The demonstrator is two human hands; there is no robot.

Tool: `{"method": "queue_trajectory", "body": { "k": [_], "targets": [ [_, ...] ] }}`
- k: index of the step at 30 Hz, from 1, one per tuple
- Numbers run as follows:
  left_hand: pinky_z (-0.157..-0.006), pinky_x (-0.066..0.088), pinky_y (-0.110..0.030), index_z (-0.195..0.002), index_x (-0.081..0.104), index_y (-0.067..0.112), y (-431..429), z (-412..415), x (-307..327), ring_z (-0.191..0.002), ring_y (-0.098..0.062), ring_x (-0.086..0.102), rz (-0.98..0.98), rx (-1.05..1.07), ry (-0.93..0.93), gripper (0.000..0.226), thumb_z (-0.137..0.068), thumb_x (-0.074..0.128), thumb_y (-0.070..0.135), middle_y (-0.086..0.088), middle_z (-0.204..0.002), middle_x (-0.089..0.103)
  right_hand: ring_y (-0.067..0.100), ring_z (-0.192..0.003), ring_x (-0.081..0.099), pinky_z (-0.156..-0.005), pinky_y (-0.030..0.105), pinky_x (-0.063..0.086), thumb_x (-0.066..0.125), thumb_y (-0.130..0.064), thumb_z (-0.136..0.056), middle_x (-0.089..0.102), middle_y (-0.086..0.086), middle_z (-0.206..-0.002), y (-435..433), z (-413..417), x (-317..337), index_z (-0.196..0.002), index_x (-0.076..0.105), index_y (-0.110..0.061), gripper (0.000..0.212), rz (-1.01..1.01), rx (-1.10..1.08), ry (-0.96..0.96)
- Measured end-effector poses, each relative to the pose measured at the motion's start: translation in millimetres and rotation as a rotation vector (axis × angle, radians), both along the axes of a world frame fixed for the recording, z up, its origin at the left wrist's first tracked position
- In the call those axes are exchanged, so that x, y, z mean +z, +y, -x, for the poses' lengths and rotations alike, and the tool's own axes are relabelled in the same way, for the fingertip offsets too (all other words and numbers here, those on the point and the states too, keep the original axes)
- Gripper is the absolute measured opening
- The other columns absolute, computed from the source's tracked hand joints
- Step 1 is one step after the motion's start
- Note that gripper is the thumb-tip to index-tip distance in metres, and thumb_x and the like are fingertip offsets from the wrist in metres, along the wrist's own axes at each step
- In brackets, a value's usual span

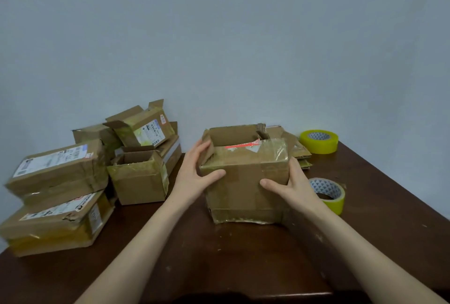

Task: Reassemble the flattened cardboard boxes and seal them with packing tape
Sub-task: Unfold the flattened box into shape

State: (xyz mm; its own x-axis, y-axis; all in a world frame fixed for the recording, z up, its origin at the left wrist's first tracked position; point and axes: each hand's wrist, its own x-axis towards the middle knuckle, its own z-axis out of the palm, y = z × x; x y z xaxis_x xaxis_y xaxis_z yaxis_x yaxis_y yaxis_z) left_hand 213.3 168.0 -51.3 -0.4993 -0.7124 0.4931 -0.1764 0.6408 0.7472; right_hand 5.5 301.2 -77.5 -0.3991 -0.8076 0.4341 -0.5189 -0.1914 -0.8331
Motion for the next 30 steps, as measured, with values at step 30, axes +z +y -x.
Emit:
{"method": "queue_trajectory", "body": {
  "k": [30],
  "targets": [
    [-0.097,0.045,-0.020,-0.152,0.016,0.027,-13.5,7.8,-35.4,-0.123,-0.011,0.050,-0.416,-0.191,-0.169,0.092,-0.080,0.073,0.033,0.003,-0.148,0.039,-0.003,-0.093,0.055,-0.070,0.012,0.046,0.072,-0.033,-0.083,0.059,-0.010,-0.121,-9.5,19.6,-12.1,-0.134,0.042,-0.027,0.060,-0.357,0.102,-0.260]
  ]
}}
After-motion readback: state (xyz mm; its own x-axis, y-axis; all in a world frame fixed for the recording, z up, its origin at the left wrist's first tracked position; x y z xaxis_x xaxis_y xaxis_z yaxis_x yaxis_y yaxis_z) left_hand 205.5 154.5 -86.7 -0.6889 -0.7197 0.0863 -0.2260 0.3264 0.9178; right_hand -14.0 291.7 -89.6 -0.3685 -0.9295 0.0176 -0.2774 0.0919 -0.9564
